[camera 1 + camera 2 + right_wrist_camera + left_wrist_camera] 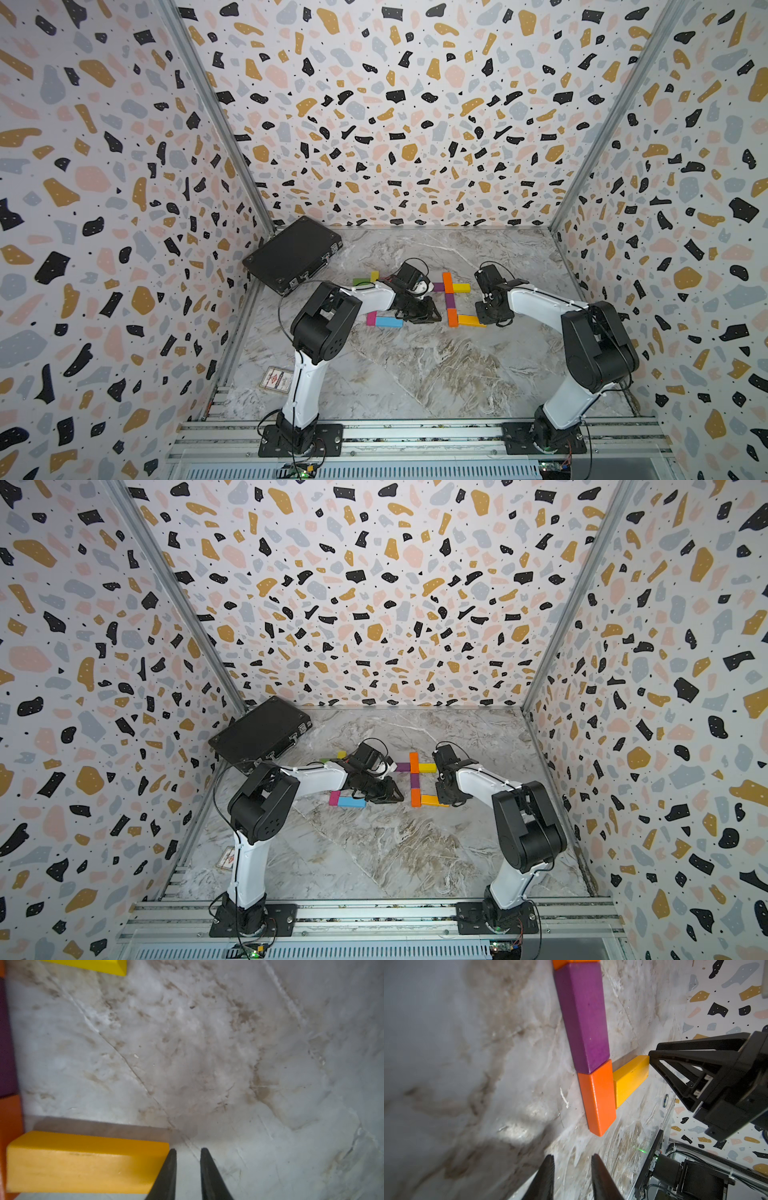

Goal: Assemble the letter t with building blocks
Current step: Adjust the building blocks at the center of the board.

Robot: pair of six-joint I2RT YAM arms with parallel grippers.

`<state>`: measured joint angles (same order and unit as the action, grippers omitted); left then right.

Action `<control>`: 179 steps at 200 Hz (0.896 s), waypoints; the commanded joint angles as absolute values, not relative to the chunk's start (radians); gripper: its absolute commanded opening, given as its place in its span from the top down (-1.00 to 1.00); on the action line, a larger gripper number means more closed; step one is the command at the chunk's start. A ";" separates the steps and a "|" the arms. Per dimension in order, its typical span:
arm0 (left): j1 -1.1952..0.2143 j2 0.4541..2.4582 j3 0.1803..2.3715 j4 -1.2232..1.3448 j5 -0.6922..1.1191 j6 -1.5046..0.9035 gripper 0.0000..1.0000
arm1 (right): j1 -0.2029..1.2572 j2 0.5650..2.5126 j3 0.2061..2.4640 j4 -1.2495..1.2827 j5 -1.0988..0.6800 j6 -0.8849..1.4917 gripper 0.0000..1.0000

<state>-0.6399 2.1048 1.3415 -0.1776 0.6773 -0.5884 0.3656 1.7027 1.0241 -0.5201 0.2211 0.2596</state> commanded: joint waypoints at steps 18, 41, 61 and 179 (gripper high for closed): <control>-0.650 2.130 1.373 -0.113 0.710 -0.620 0.37 | 0.362 1.700 1.054 -0.517 0.219 0.247 0.52; -0.654 2.135 1.370 -0.093 0.714 -0.636 0.37 | 0.361 1.701 1.055 -0.512 0.220 0.242 0.52; -0.657 2.140 1.371 -0.079 0.720 -0.647 0.37 | 0.362 1.705 1.060 -0.511 0.210 0.242 0.52; -0.671 2.159 1.376 -0.036 0.750 -0.696 0.37 | 0.362 1.705 1.063 -0.512 0.253 0.212 0.50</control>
